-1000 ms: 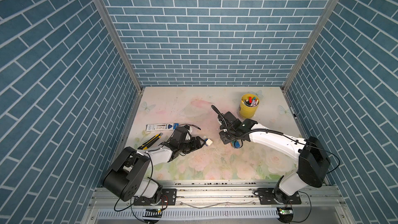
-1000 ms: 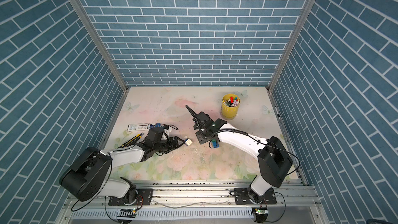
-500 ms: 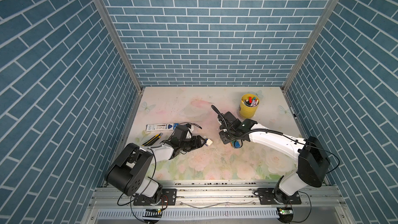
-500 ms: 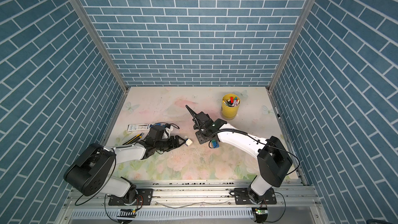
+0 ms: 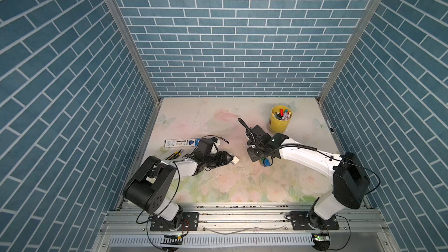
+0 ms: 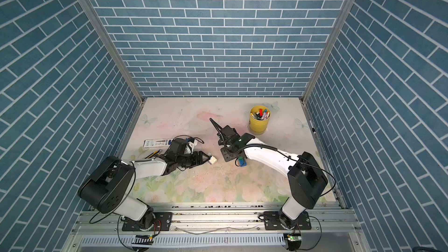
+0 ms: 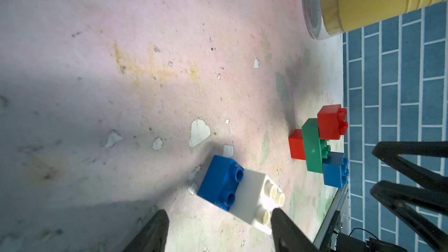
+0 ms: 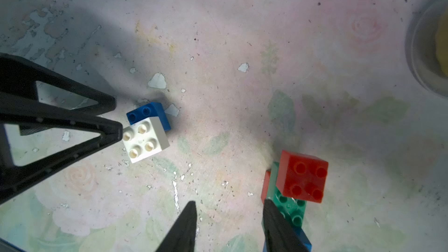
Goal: Assemble the letter y with lego
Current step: Adjust the lego brick at the center of the board.
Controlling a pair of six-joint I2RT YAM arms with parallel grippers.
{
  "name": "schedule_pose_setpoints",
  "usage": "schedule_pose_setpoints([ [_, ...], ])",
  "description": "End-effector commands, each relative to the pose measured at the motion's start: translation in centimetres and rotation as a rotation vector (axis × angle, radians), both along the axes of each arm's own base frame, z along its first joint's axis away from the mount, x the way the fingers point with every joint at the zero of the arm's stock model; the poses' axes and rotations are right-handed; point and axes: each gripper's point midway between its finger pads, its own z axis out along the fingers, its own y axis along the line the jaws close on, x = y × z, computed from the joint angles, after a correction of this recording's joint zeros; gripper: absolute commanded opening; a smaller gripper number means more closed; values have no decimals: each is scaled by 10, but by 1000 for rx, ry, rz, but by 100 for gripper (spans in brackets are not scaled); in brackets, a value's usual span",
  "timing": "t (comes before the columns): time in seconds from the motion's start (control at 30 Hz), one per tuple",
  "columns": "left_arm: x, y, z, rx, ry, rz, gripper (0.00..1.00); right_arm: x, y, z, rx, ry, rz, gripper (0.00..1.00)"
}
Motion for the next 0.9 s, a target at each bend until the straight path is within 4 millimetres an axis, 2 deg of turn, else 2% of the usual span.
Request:
schedule_pose_setpoints([
  [0.0, -36, 27, -51, 157, 188, 5, 70, 1, -6, -9, -21, 29, -53, 46],
  [0.87, -47, 37, -73, 242, 261, -15, 64, 5, -18, -10, -36, 37, -91, 46],
])
